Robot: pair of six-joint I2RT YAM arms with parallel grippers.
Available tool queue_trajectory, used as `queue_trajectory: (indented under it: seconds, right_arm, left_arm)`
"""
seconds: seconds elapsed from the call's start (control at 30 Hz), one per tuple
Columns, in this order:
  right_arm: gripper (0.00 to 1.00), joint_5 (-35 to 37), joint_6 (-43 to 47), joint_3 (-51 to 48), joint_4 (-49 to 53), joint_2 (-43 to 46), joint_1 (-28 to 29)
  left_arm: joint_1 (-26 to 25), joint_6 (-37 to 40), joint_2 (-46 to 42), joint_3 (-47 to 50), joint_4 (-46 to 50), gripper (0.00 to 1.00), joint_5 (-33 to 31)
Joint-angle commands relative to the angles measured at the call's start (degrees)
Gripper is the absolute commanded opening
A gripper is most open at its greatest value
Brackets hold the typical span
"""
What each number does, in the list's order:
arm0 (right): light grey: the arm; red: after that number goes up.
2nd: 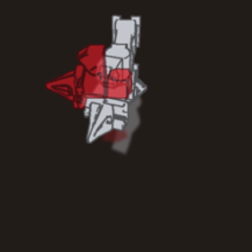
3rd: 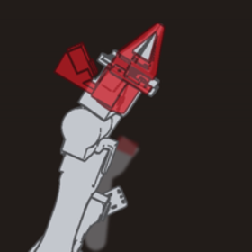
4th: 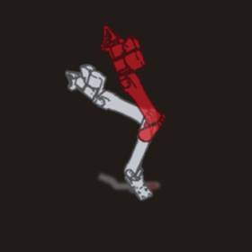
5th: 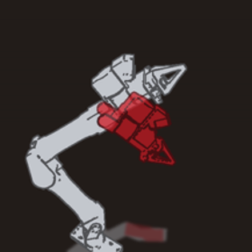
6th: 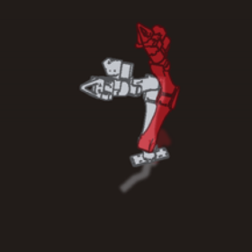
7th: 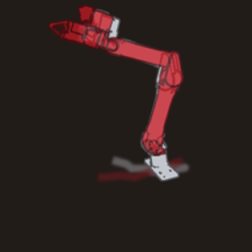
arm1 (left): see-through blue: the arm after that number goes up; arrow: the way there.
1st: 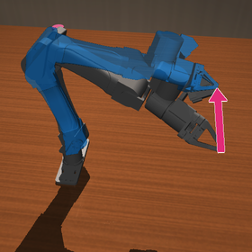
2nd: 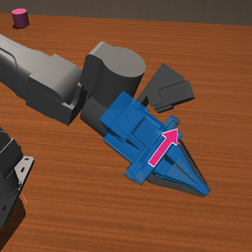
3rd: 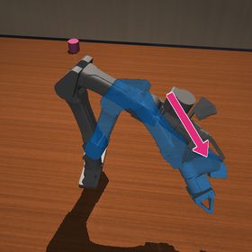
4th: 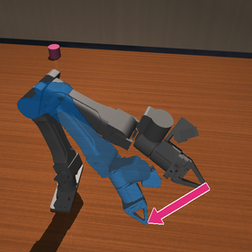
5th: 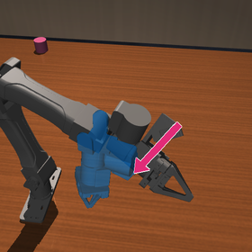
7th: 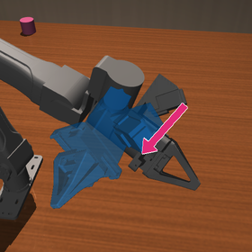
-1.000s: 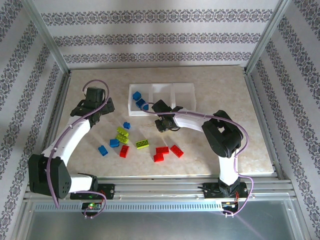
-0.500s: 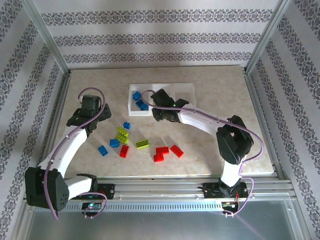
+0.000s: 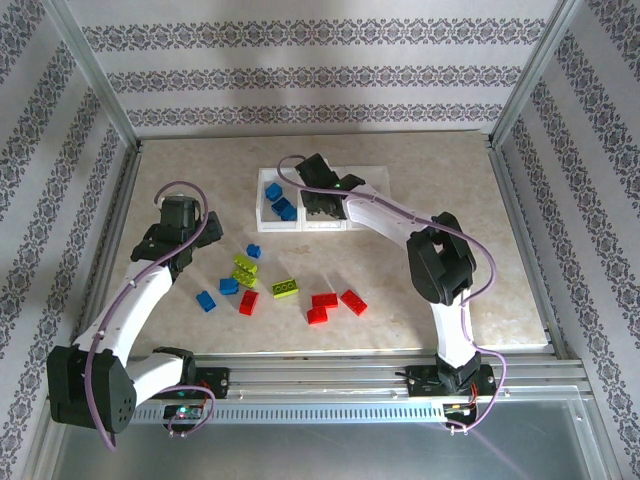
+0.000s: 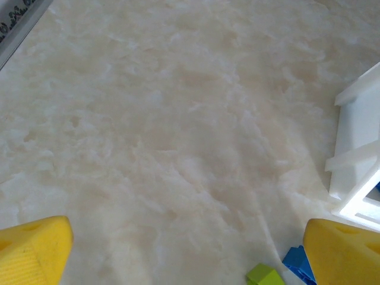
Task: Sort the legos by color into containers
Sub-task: Place the lego in the container.
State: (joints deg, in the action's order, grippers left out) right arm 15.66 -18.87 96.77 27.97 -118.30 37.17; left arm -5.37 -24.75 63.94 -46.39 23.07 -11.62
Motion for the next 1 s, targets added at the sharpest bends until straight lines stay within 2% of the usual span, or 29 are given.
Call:
queue_trajectory:
  seconds: [0.0,0.37,0.8,0.97]
  right_arm:
    - [0.22,1.49,0.2,2.59,1.57,-1.57,-0.99]
    - [0.25,-0.8,-1.24,2.73,1.48,-5.38,-2.8]
    - [0.42,-1.84,-1.21,2.37,0.77,-5.6,-3.08]
    - [0.45,-2.04,-1.21,2.32,0.69,-4.83,-3.07]
  left_arm:
    - [1.07,-0.73,-1.23,0.63,-0.97,1.0,0.27]
    - [1.28,-0.92,-0.92,0.91,-0.53,1.0,0.62]
    - [1.32,-0.4,-0.76,1.06,-0.04,1.0,2.01]
    - [1.42,0.1,-0.49,0.91,0.55,1.0,2.64]
